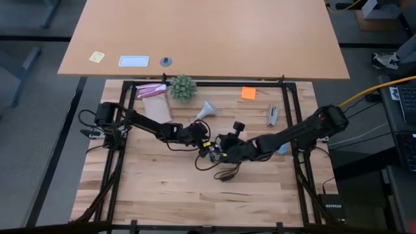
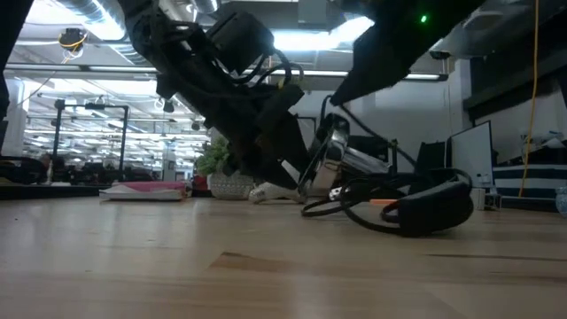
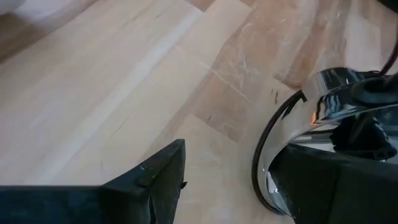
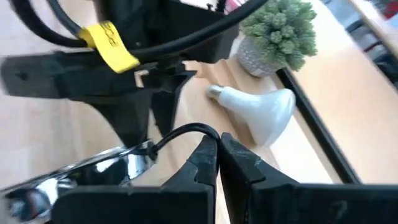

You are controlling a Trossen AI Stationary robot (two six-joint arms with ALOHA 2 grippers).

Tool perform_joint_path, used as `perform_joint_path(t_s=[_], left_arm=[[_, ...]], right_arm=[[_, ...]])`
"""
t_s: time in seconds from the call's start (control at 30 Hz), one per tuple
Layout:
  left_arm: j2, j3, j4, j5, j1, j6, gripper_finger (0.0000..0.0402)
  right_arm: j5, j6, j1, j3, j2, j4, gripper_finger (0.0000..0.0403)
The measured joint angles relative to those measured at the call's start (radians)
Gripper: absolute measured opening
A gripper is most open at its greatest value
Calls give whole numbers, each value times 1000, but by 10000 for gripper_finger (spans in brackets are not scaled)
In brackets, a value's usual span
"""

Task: Screw lightbulb
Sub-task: Remove the lightbulb from the lamp

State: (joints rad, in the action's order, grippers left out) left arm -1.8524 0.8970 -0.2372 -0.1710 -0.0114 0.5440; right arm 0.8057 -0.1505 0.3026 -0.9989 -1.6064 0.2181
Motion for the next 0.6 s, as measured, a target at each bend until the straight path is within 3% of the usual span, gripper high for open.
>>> perform_joint_path(t_s=[0.23, 0.43, 0.6], left_arm=[[40, -1, 9, 11, 5, -26, 210], [88, -4, 7, 11, 28, -118, 210], [92, -4, -14, 11, 29, -89, 210]], right_arm=[[-62, -2, -1, -1, 64, 61, 12], [-17, -29, -1, -3, 69, 161, 12], [35, -29, -2, -3, 80, 227, 12]])
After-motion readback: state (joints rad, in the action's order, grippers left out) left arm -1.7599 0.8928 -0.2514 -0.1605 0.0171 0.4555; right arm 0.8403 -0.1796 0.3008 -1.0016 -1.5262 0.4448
